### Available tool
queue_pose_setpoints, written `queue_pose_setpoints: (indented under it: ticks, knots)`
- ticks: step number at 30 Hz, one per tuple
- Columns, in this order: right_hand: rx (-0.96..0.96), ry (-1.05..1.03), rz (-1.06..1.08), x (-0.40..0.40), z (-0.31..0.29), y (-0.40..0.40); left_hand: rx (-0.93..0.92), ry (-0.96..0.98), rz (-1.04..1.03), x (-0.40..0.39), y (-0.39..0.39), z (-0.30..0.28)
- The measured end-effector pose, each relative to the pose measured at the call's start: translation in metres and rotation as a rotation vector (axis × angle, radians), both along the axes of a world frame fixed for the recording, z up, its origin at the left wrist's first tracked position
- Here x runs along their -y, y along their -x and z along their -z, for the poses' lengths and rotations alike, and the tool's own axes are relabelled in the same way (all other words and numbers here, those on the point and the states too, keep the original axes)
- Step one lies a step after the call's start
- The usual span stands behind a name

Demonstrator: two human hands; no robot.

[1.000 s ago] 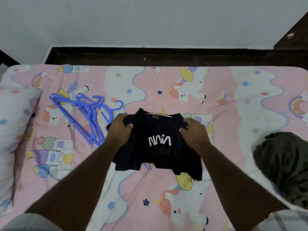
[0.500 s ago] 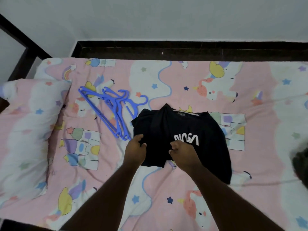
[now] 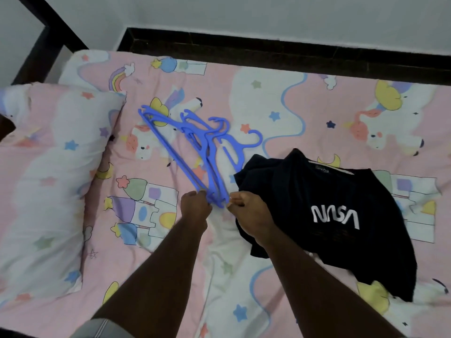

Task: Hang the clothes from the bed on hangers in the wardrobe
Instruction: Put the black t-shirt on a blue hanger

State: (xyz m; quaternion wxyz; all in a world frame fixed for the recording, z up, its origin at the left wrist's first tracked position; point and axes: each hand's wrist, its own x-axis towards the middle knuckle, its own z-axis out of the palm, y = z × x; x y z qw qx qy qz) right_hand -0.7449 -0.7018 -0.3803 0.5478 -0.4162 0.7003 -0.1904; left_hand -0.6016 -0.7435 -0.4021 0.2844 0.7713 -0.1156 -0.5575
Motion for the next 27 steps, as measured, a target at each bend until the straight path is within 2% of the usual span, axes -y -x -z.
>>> queue_pose_setpoints:
  ticks: [5,8,11,15,19,21,23,27]
  knots:
    - [0.036,0.013,0.140,0.019,0.005,-0.013,-0.179,0.001,-0.159,0.011,-0.010,-0.007]
    - [0.080,0.060,0.272,0.034,-0.005,-0.011,-0.241,0.044,-0.150,-0.001,0.003,-0.021]
    - [0.098,0.093,0.306,0.041,-0.013,-0.001,-0.236,0.080,-0.152,-0.017,0.026,-0.029]
    - [0.087,0.025,0.214,0.038,-0.024,0.012,-0.003,0.169,-0.140,-0.036,0.044,-0.027]
    - [0.109,0.000,0.079,0.020,-0.026,0.010,0.440,0.283,0.014,-0.042,0.035,-0.042]
    - [0.134,0.015,0.067,0.007,-0.031,0.012,0.498,0.326,0.028,-0.040,0.029,-0.050]
    - [0.130,0.052,0.116,0.000,-0.035,0.021,0.394,0.347,0.059,-0.039,0.035,-0.053]
    - [0.078,0.160,0.248,-0.002,-0.042,0.059,0.064,0.337,0.154,-0.048,0.093,-0.068]
